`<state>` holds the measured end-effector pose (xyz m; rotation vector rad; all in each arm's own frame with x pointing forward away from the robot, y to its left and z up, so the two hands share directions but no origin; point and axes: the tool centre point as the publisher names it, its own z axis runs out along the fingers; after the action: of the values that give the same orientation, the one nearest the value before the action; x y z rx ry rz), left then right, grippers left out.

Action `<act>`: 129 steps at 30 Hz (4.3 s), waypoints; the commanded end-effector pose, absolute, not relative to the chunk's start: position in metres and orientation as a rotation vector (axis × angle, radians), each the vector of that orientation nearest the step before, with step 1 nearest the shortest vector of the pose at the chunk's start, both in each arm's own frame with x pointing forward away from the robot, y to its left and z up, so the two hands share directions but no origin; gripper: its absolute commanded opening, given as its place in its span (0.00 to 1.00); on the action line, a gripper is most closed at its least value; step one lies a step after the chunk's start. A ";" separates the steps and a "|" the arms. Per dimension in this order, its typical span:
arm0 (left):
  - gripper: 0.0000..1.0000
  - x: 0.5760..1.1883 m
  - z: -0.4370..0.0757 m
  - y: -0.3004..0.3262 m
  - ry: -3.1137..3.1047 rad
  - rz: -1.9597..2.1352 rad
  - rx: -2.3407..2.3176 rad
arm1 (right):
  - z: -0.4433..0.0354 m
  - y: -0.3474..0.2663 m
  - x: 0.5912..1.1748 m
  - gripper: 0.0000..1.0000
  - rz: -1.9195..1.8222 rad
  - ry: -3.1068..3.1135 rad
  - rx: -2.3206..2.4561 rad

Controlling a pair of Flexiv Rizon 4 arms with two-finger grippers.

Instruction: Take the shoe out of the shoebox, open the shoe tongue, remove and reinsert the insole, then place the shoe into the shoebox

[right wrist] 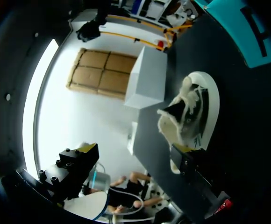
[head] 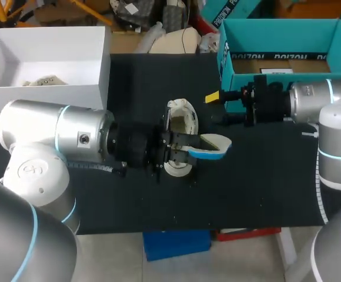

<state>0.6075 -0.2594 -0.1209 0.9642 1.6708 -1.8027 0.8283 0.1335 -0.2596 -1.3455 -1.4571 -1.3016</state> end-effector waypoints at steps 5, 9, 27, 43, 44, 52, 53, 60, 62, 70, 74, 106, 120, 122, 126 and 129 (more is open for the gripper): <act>0.00 0.602 -0.116 -0.256 1.689 -1.784 0.953 | -0.260 0.135 0.828 1.00 -1.305 -1.456 -1.349; 0.00 0.602 -0.116 -0.256 1.689 -1.784 0.953 | -0.260 0.135 0.828 1.00 -1.305 -1.456 -1.349; 0.00 0.600 -0.175 -0.230 1.285 -1.438 1.106 | -0.260 0.135 0.828 1.00 -1.305 -1.456 -1.349; 0.00 0.608 -0.213 -0.224 1.249 -1.374 1.180 | -0.260 0.135 0.828 1.00 -1.305 -1.456 -1.349; 0.00 0.608 -0.213 -0.224 1.249 -1.374 1.180 | -0.260 0.135 0.828 1.00 -1.305 -1.456 -1.349; 0.00 0.608 -0.213 -0.224 1.249 -1.374 1.180 | -0.260 0.135 0.828 1.00 -1.305 -1.456 -1.349; 0.00 0.608 -0.213 -0.224 1.249 -1.374 1.180 | -0.260 0.135 0.828 1.00 -1.305 -1.456 -1.349; 0.00 0.591 -0.227 -0.223 1.055 -1.292 1.179 | -0.260 0.135 0.828 1.00 -1.305 -1.456 -1.349; 0.00 0.593 -0.235 -0.220 1.011 -1.284 1.162 | -0.260 0.135 0.828 1.00 -1.305 -1.456 -1.349; 0.00 0.614 -0.271 -0.215 0.985 -1.244 1.155 | -0.260 0.135 0.828 1.00 -1.305 -1.456 -1.349; 0.00 0.634 -0.283 -0.216 1.019 -1.217 1.155 | -0.260 0.135 0.828 1.00 -1.305 -1.456 -1.349; 0.00 0.744 -0.294 -0.223 1.139 -1.080 1.235 | -0.260 0.135 0.828 1.00 -1.305 -1.456 -1.349; 0.00 0.744 -0.294 -0.223 1.139 -1.080 1.235 | -0.273 0.153 0.827 1.00 -1.240 -1.471 -1.221; 0.00 0.744 -0.294 -0.223 1.139 -1.080 1.235 | -0.277 0.160 0.825 1.00 -1.224 -1.466 -1.216; 0.00 0.744 -0.294 -0.223 1.139 -1.080 1.235 | -0.283 0.175 0.824 0.85 -1.217 -1.463 -1.207; 0.00 0.744 -0.294 -0.223 1.139 -1.080 1.235 | -0.286 0.185 0.824 0.61 -1.212 -1.461 -1.195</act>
<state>0.7449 -0.2226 -0.2946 1.2321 1.1344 -1.0847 0.8172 0.1708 -0.2780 -1.2031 -1.4618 -1.2163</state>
